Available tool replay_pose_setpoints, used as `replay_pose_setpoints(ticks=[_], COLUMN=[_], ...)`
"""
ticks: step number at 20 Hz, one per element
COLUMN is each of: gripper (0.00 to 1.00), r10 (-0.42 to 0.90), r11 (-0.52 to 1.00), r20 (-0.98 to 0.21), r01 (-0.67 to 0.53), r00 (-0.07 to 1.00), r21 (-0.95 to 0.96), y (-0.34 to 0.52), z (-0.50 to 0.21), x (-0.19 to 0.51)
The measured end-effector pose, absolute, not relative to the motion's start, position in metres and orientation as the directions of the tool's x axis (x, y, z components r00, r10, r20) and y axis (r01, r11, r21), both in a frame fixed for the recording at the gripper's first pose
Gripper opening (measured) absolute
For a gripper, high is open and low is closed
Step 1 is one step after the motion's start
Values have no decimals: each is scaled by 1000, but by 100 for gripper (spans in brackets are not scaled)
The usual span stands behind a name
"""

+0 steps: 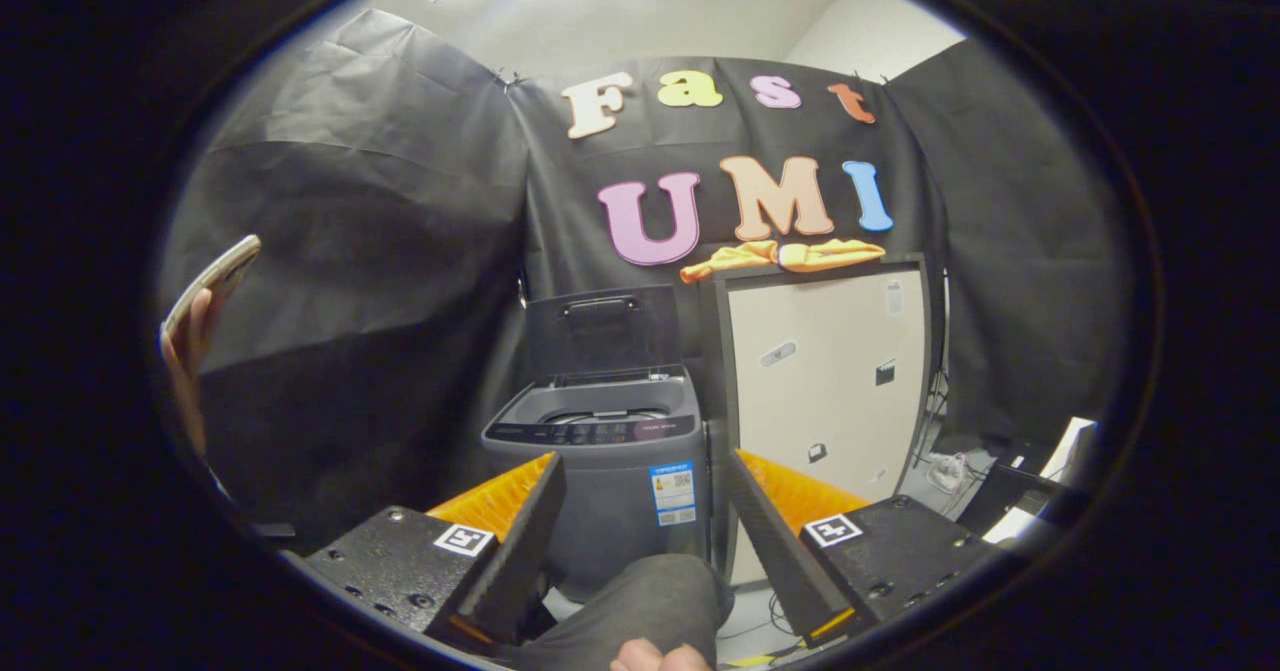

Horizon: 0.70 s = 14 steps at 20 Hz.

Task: Put the clothes into the washing machine and then close the washing machine lid.

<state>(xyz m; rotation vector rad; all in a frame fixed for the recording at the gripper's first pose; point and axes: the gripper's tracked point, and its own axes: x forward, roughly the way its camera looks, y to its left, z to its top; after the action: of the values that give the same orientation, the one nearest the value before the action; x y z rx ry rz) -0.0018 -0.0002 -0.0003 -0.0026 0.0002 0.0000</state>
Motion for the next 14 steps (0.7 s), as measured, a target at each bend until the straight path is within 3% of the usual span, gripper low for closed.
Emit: replay_pose_setpoints(ticks=[14], gripper=[97], r10=[1], r11=[1000], r20=[-1], r01=[-1], r00=[1000], r21=[3], y=[0], z=[-1], x=[-1])
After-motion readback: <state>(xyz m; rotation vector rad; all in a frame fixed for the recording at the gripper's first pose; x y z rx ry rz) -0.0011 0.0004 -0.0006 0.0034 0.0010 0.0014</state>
